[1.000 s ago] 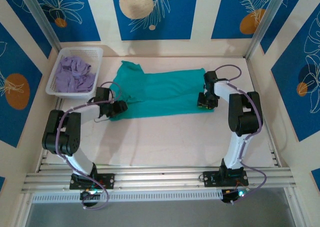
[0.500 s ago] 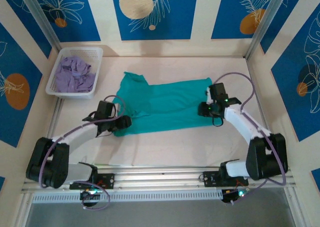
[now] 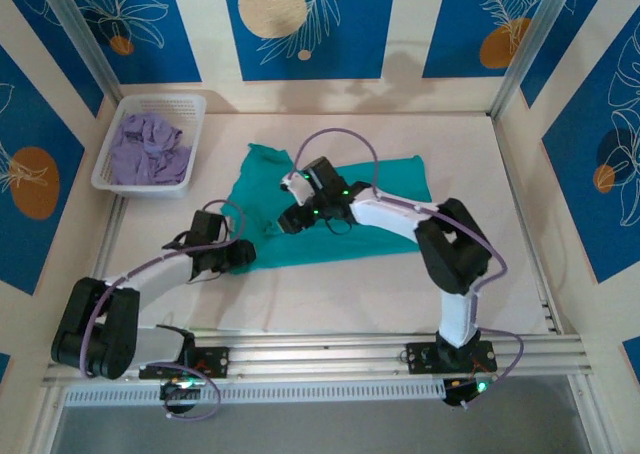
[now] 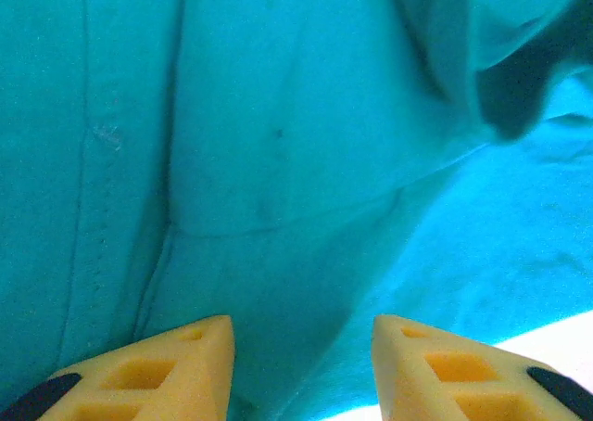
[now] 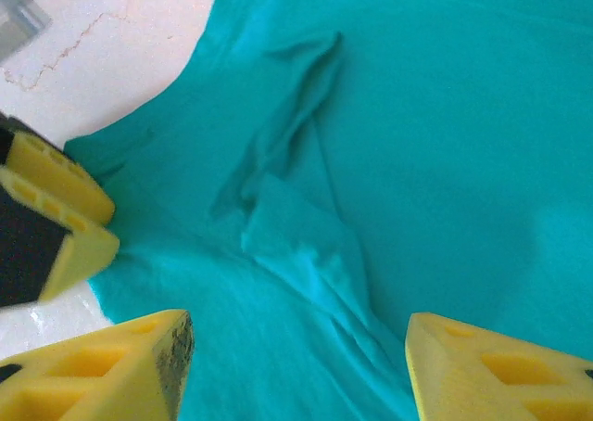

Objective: Fold the inside-out t-shirt

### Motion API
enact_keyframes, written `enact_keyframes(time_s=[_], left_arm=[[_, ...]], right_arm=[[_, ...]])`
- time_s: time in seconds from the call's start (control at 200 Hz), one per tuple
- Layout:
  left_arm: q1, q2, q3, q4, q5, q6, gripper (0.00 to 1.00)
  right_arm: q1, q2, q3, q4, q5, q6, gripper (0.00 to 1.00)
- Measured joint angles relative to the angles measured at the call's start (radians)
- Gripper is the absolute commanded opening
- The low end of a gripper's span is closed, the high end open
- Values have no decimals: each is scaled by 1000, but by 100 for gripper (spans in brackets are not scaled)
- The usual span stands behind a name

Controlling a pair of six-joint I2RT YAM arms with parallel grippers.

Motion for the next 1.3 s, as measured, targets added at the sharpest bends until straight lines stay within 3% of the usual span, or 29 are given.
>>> enact_keyframes(time_s=[0.14,0.35,0.505,0.56,0.645,0.765,0.94,1.14,1.3], left_arm=[[4,3,-21,41,11,-7,39],[4,-3,-35,65,15,-8,39],[4,-3,-38,72,15,-8,39],[4,-3,-40,76,15,-11,39],[4,-3,-40,79,15,-14,39],[4,-3,-40,79,15,-15,39],[4,-3,-40,79,15,-18,42],[4,-25,-29,57,3,-23,49],[3,-58,14,49,3,-23,55]], right_arm=[[35,129,127,-41,2,-36,56],[50,225,226,-111,27,-58,15],[25,225,246,-142,69,0,7],[5,225,249,-146,82,45,10],[-41,224,249,-160,82,129,27],[-108,224,249,-176,70,219,40],[-161,199,230,-212,55,282,46],[-241,-77,-5,-233,59,295,49],[-446,-343,-247,-241,75,317,58]])
